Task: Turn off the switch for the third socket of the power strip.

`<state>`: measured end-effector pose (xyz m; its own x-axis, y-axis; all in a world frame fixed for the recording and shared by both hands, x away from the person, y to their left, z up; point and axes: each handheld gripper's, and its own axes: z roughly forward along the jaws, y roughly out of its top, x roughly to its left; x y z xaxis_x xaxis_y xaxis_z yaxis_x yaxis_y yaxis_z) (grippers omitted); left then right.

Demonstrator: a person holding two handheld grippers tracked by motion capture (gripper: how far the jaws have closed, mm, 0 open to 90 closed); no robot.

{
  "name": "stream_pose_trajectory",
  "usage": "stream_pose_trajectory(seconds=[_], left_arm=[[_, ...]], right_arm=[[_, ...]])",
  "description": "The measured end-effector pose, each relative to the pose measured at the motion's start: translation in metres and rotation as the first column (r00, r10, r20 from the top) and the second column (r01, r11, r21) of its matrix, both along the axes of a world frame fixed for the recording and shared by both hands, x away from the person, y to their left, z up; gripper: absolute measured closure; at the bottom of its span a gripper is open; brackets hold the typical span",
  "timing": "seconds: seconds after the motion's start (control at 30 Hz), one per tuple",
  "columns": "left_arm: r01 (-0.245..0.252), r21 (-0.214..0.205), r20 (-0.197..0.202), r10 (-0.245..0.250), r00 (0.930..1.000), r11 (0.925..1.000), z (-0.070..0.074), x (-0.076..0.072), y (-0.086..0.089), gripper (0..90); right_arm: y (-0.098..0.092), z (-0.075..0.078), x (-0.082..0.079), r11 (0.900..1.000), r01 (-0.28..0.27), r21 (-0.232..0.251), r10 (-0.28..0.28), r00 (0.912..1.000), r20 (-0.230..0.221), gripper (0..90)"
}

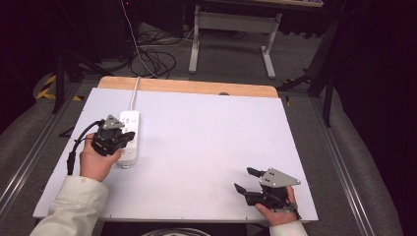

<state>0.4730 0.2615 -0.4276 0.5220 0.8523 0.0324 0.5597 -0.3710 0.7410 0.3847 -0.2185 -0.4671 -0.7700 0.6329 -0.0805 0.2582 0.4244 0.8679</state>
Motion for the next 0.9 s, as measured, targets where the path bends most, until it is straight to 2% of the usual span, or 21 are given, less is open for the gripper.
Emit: stream_pose_trajectory(seconds=[0.23, 0.27, 0.3, 0.33, 0.37, 0.4, 0.5, 0.53, 0.77, 0.9], left_arm=[[0.01, -0.032, 0.012, -0.009, 0.9999, 0.9994, 0.004, -0.002, 0.002, 89.7], [0.01, -0.042, 0.026, -0.009, 0.9996, 0.9991, 0.007, -0.004, 0.002, 77.3], [0.01, -0.042, 0.026, -0.009, 0.9996, 0.9991, 0.007, -0.004, 0.002, 72.5], [0.018, -0.057, 0.03, -0.016, 0.9994, 0.9982, 0.008, -0.005, 0.002, 72.5], [0.028, -0.067, 0.037, -0.025, 0.999, 0.9974, 0.01, -0.007, 0.002, 62.8], [0.034, -0.071, 0.043, -0.031, 0.9986, 0.9969, 0.012, -0.009, 0.002, 62.8], [0.054, -0.074, 0.071, -0.049, 0.9963, 0.9958, 0.019, -0.017, 0.002, 55.5], [0.064, -0.077, 0.079, -0.058, 0.9952, 0.995, 0.021, -0.02, 0.002, 50.4], [0.11, -0.148, 0.105, -0.095, 0.9899, 0.9829, 0.036, -0.036, 0.002, 41.3], [0.142, -0.164, 0.126, -0.122, 0.9845, 0.9762, 0.041, -0.047, 0.002, 36.3]], right_arm=[[0.0, 0.0, 0.0, 1.0, 0.001, 0.0, -0.001, 1.0, 0.0, 31.0], [0.0, 0.0, 0.0, 1.0, 0.0, 0.0, 0.0, 1.0, -0.001, 31.0], [0.0, 0.0, 0.0, 1.0, 0.0, 0.0, 0.0, 1.0, -0.001, 31.0], [0.0, 0.0, 0.0, 1.0, 0.0, 0.001, 0.0, 1.0, 0.0, 31.0], [0.0, 0.0, 0.0, 1.0, 0.002, 0.0, -0.002, 1.0, -0.001, 31.0], [0.0, 0.0, 0.0, 1.0, 0.002, 0.0, -0.002, 1.0, -0.001, 31.0], [0.0, 0.0, 0.001, 1.0, 0.0, 0.003, 0.0, 1.0, -0.001, 31.0], [0.0, 0.0, 0.0, 1.0, 0.0, -0.002, 0.0, 1.0, -0.002, 31.0], [-0.001, 0.0, 0.0, 1.0, 0.001, 0.003, -0.001, 1.0, 0.0, 31.0], [-0.001, 0.0, 0.0, 1.0, 0.0, 0.002, 0.0, 1.0, 0.0, 31.0]])
